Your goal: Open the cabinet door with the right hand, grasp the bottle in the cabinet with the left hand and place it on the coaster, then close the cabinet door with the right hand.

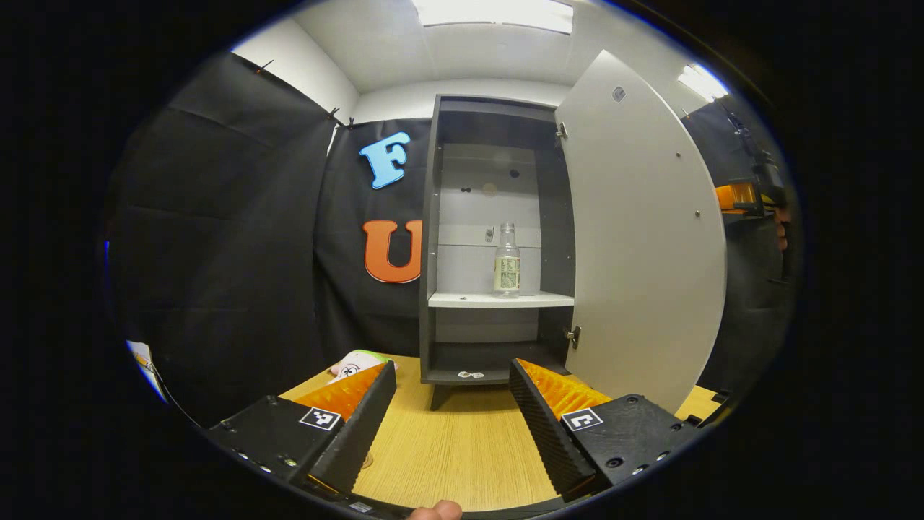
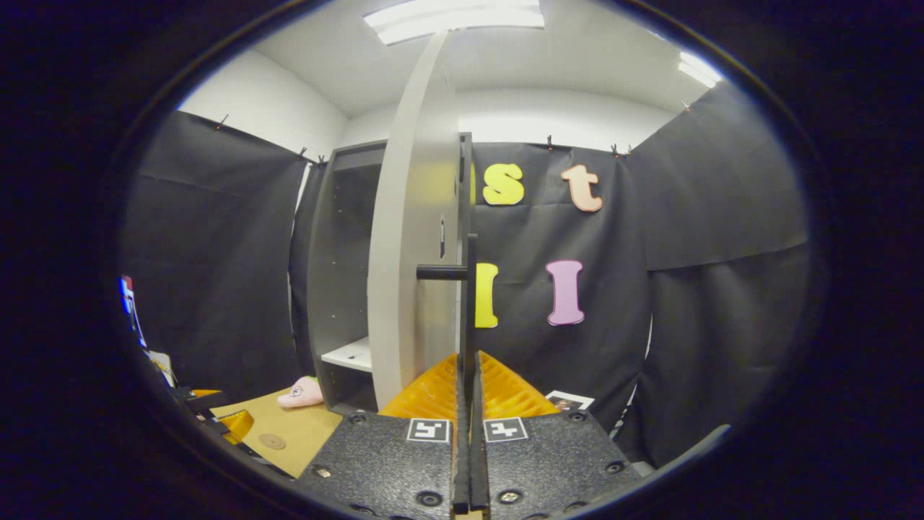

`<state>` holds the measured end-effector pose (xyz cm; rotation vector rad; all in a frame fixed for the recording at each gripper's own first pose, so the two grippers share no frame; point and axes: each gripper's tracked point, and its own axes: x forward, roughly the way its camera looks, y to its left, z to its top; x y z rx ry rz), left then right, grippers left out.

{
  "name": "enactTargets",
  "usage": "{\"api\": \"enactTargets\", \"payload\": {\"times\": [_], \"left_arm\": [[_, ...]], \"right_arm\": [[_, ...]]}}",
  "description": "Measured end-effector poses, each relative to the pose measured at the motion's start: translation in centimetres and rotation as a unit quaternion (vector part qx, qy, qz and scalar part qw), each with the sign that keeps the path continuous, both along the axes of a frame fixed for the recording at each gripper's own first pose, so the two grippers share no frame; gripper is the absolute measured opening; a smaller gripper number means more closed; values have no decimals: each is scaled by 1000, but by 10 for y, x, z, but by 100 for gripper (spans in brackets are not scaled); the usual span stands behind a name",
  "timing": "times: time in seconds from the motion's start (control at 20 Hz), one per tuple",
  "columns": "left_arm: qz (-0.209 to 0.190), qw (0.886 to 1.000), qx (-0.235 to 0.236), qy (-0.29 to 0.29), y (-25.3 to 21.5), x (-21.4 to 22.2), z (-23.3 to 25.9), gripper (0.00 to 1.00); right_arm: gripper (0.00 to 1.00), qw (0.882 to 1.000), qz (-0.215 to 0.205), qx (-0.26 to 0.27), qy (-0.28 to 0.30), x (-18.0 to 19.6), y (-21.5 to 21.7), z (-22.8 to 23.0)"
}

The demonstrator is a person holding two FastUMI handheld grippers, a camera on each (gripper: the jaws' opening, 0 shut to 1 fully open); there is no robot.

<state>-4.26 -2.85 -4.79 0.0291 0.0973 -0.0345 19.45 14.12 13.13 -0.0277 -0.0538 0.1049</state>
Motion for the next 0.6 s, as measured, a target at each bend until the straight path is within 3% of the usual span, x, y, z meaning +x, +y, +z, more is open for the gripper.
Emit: {"api": "enactTargets", "payload": {"times": [0.5, 0.55, 0.6], "left_arm": [[10, 1000, -5, -4, -33, 2, 3, 95], [10, 1000, -9, -3, -36, 4, 3, 95], [8, 1000, -15, 0, -41, 6, 4, 95]], "right_arm": [[6, 1000, 15, 15, 22, -12, -4, -21], [10, 1000, 12, 19, 19, -11, -5, -21], [19, 1000, 0, 21, 16, -9, -10, -20]]}}
